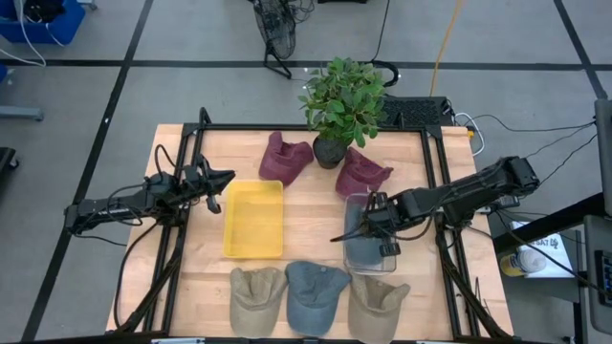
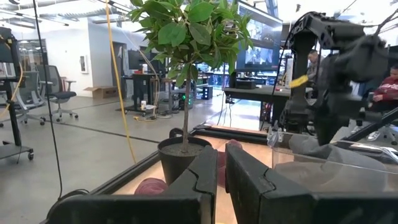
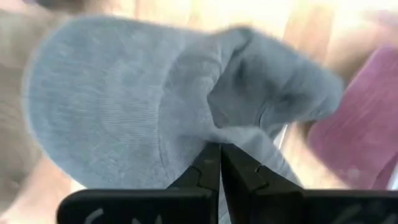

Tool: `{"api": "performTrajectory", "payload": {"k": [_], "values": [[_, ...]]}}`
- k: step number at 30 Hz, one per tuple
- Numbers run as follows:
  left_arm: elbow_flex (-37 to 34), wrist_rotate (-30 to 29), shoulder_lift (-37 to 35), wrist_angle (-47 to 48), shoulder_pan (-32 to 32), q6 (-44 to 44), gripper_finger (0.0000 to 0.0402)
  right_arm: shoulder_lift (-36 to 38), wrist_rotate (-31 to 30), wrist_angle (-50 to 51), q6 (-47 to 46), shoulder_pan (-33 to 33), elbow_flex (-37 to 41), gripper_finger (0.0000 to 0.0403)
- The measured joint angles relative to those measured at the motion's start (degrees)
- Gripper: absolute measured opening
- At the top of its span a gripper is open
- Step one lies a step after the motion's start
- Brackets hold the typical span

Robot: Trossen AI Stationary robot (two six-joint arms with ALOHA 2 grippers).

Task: Pick & Place hat
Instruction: Put the top blue cap into the transparent bin, then put the blue cap into the transparent bin

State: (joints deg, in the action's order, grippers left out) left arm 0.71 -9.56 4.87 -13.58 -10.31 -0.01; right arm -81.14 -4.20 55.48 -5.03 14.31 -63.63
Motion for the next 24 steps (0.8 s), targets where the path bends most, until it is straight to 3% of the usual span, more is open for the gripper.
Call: {"api": "performTrajectory", "payload": {"k": [12, 19, 24], "values": [[0.0, 0.0, -0.01, 0.04, 0.0, -0.02, 0.0037, 0.03, 1.19, -0.83, 0.35, 0.04, -9.22, 0.003], [0.0, 0.0, -0.01, 0.02, 0.0, -0.01, 0.0037, -0.98, 11.41, -26.08, 2.41, 1.92, -8.64, 0.0047], [0.0, 0.0, -0.01, 0.03, 0.0, 0.0, 0.0037, -4.27, 11.86, -35.3, 2.86, 5.32, -8.42, 0.0069]]}}
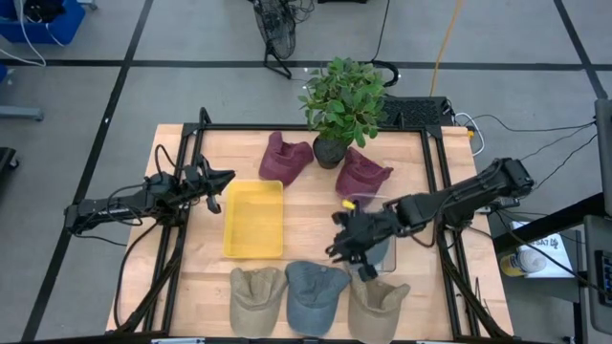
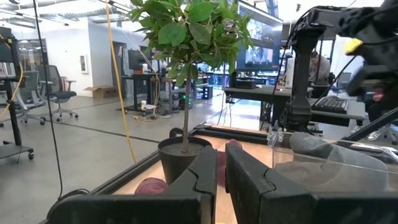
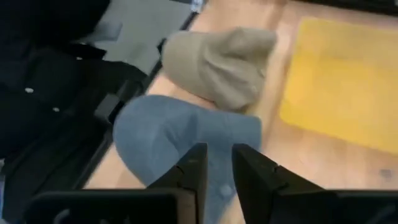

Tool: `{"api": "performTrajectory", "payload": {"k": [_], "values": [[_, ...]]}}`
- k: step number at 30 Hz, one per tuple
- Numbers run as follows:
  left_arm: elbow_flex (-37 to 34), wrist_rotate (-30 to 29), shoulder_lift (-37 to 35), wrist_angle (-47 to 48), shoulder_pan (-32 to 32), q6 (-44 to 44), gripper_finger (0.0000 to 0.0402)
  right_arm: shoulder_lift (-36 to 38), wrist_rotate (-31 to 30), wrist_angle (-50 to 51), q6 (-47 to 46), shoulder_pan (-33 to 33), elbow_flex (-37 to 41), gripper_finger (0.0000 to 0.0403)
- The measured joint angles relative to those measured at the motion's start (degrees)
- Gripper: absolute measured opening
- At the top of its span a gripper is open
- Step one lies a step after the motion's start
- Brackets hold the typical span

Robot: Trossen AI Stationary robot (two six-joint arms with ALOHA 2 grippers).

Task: Pick & Place hat
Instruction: Put the blue cap into the transparent bin

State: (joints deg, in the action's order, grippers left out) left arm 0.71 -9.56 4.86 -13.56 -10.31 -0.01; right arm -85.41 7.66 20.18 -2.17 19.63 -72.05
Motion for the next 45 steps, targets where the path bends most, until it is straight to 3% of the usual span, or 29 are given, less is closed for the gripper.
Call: {"api": "performTrajectory", "payload": {"k": [12, 20, 28, 39, 45], "values": [[0.02, -0.45, 0.0, -0.03, 0.0, 0.06, 0.0037, -9.24, 0.04, -5.26, 1.04, 5.43, 0.02, 0.0185], [0.02, -0.57, 0.0, 0.02, 0.0, 0.0, 0.0037, -17.59, -0.21, -14.81, 0.9, 6.65, 0.02, 0.0232], [0.02, -0.59, 0.0, 0.02, 0.0, -0.02, 0.0037, -22.82, 0.03, -15.37, -4.41, 6.74, 0.04, 0.0242], [0.02, -0.61, 0.0, 0.02, 0.0, 0.15, 0.0037, -23.51, 3.34, -13.13, -7.2, 7.9, 0.04, 0.0242], [0.02, -0.61, 0.0, 0.02, 0.0, 0.09, 0.0037, -23.49, 0.22, -9.77, -5.65, 8.03, 0.09, 0.0242]]}}
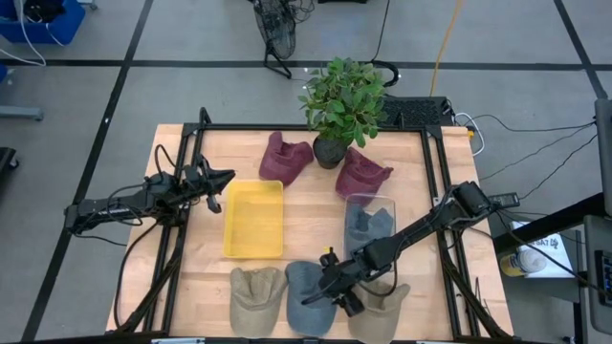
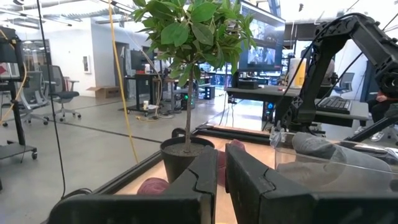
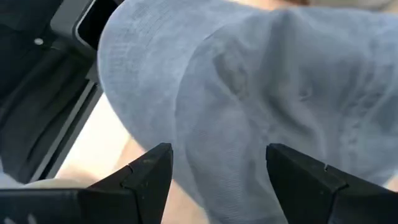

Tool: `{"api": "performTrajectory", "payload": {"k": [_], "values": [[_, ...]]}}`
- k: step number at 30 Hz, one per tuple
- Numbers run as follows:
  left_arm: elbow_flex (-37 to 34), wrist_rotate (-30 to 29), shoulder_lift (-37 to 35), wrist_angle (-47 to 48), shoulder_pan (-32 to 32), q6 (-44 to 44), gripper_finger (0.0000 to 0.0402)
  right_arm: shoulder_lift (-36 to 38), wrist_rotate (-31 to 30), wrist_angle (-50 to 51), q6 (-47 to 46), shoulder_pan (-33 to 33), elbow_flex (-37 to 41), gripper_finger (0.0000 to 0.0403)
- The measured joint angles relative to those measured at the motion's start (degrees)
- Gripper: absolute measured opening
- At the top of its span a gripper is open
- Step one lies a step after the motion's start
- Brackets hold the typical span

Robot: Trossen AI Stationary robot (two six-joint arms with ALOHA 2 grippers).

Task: Pick & Place hat
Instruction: Put the blue cap into the transparent bin

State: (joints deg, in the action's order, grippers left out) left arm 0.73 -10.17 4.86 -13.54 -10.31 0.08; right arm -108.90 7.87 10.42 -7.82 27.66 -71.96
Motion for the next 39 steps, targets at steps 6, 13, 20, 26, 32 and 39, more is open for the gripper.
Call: {"api": "performTrajectory", "payload": {"k": [6, 13, 20, 26, 32, 39], "values": [[0.0, 0.0, 0.0, 0.0, 0.0, 0.07, 0.0037, 0.0, -0.27, -0.4, 1.72, -0.09, 0.27, 0.024], [0.0, -0.13, 0.0, 0.0, 0.0, 0.22, 0.0037, 0.0, 2.85, -4.34, 2.45, -0.59, 3.61, 0.0208], [0.0, -0.11, 0.0, 0.02, 0.0, 0.2, 0.0037, 0.0, 2.94, -5.84, 3.85, -0.59, 3.32, 0.013], [0.0, -0.11, 0.0, 0.0, 0.0, 0.17, 0.0037, 0.0, 6.0, -5.88, 8.94, -0.52, 1.69, 0.0013], [0.0, -0.08, 0.0, 0.0, 0.0, 0.07, 0.0037, 1.7, 5.89, -5.1, 9.76, -0.69, -0.92, 0.0006], [0.0, -0.04, 0.02, 0.07, 0.0, -0.17, 0.0037, 9.71, 3.31, 1.28, 10.12, -1.43, -3.96, 0.0002]]}}
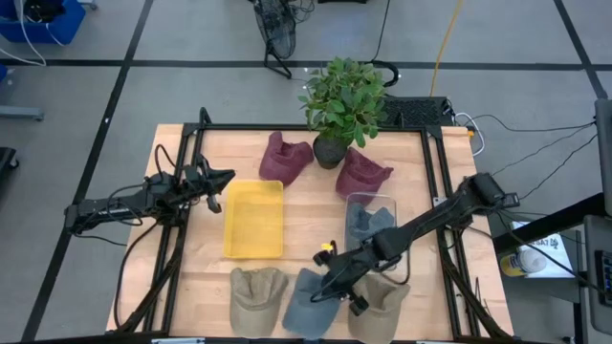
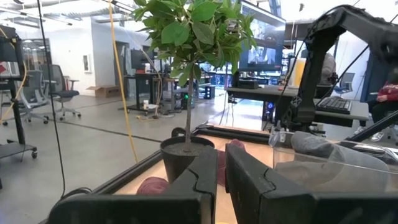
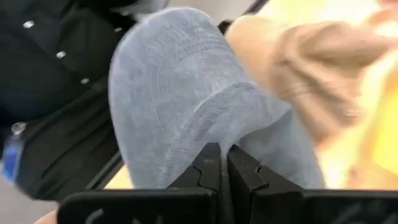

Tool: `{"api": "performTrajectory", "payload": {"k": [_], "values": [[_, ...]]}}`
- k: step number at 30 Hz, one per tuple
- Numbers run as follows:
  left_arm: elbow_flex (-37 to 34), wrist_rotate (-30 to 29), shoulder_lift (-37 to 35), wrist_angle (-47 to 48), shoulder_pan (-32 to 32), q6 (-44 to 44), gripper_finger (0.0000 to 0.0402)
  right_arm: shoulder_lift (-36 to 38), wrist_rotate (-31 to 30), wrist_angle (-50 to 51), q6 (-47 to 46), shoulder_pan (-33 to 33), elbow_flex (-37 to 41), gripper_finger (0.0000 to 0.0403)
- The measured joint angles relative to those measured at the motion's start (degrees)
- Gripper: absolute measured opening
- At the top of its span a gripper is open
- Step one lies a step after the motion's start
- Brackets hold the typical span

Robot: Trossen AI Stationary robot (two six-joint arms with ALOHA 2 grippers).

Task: Pick & Place hat
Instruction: Put the blue cap into the transparent bin

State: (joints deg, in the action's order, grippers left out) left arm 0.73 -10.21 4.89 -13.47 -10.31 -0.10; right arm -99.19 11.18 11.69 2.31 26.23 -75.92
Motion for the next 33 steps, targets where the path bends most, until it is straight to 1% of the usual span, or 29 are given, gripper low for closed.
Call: {"api": "performTrajectory", "payload": {"k": [4, 8, 11, 14, 18, 21, 24, 28, 33], "values": [[0.0, 0.06, 0.0, 0.02, 0.0, 0.02, 0.0037, 6.92, -3.63, 9.32, 0.33, -0.8, -1.8, 0.0002], [0.0, 0.06, 0.0, -0.02, 0.0, 0.2, 0.0037, 13.6, -8.3, 21.4, 0.91, -1.63, -5.97, 0.0001], [0.0, 0.05, 0.0, -0.02, 0.0, 0.2, 0.0037, 17.85, -8.44, 32.09, 2.03, -2.76, -8.57, 0.0001], [0.0, 0.04, 0.0, -0.02, 0.0, 0.2, 0.0037, 21.56, -8.2, 40.51, 2.75, -4.22, -8.77, 0.0001], [0.0, -0.14, 0.0, -0.03, 0.0, 0.17, 0.0037, 24.06, -9.77, 50.54, 5.51, -5.88, -8.77, 0.0001], [0.0, -0.32, 0.0, -0.02, 0.0, 0.15, 0.0037, 24.01, -12.14, 54.15, 7.55, -7.17, -8.64, 0.0001], [0.0, -0.36, 0.0, -0.05, 0.0, 0.22, 0.0037, 23.42, -12.72, 54.46, 11.27, -8.24, -6.83, 0.0], [0.0, -0.36, 0.0, -0.07, 0.0, 0.22, 0.0037, 22.64, -12.67, 54.53, 13.61, -8.98, -1.87, 0.0], [0.0, -0.38, 0.0, -0.04, 0.0, 0.17, 0.0037, 22.52, -12.66, 53.13, 12.84, -10.94, 5.11, 0.0]]}}
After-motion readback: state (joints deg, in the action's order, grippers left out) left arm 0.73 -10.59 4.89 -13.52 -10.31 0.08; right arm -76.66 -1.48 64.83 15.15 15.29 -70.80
